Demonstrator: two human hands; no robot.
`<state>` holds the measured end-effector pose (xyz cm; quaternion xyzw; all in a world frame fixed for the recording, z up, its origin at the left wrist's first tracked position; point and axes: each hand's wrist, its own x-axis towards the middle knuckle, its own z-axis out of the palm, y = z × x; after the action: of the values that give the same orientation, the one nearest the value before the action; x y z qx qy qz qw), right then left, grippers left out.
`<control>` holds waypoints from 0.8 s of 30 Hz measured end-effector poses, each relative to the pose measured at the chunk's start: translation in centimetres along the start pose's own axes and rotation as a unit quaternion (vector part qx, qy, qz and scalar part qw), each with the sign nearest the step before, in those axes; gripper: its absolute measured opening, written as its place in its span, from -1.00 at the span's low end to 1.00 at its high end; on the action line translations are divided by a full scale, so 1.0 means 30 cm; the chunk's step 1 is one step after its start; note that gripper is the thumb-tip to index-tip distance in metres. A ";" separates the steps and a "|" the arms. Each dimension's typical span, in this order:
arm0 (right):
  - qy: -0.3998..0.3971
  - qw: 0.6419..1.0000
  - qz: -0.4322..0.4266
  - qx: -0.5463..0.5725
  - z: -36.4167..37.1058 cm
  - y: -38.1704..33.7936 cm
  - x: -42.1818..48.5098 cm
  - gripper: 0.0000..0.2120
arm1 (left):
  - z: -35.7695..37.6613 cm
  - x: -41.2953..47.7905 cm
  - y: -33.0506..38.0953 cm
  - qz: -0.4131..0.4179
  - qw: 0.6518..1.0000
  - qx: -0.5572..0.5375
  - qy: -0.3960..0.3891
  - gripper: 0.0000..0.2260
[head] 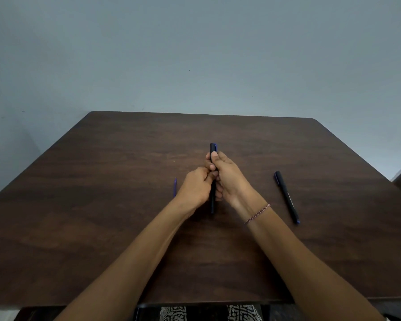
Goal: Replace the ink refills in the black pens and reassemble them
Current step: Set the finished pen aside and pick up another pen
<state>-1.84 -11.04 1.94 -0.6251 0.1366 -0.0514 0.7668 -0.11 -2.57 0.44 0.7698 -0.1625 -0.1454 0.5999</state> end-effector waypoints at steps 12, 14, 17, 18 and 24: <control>0.003 0.996 -0.082 0.040 -0.014 -0.014 0.029 -0.74 | -0.008 -0.008 0.011 -0.004 0.999 -0.028 -0.033 -0.82; 0.025 0.993 -0.101 0.060 -0.033 -0.015 0.043 -0.75 | -0.017 -0.008 0.014 -0.040 0.996 -0.045 -0.064 -0.81; 0.073 0.983 -0.139 0.098 -0.069 -0.026 0.059 -0.78 | -0.028 -0.009 0.016 -0.059 0.994 -0.040 -0.080 -0.80; 0.083 0.980 -0.148 0.100 -0.081 -0.029 0.063 -0.80 | -0.034 -0.010 0.019 -0.061 0.994 -0.038 -0.079 -0.80; 0.152 0.956 -0.166 -0.188 -0.124 -0.016 0.086 -0.72 | -0.076 0.012 0.017 -0.041 0.999 0.016 0.002 -0.80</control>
<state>-0.36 -15.31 1.35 -0.7568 0.1534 -0.2458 0.5859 1.14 -0.86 1.47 0.7856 -0.1315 -0.1658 0.5815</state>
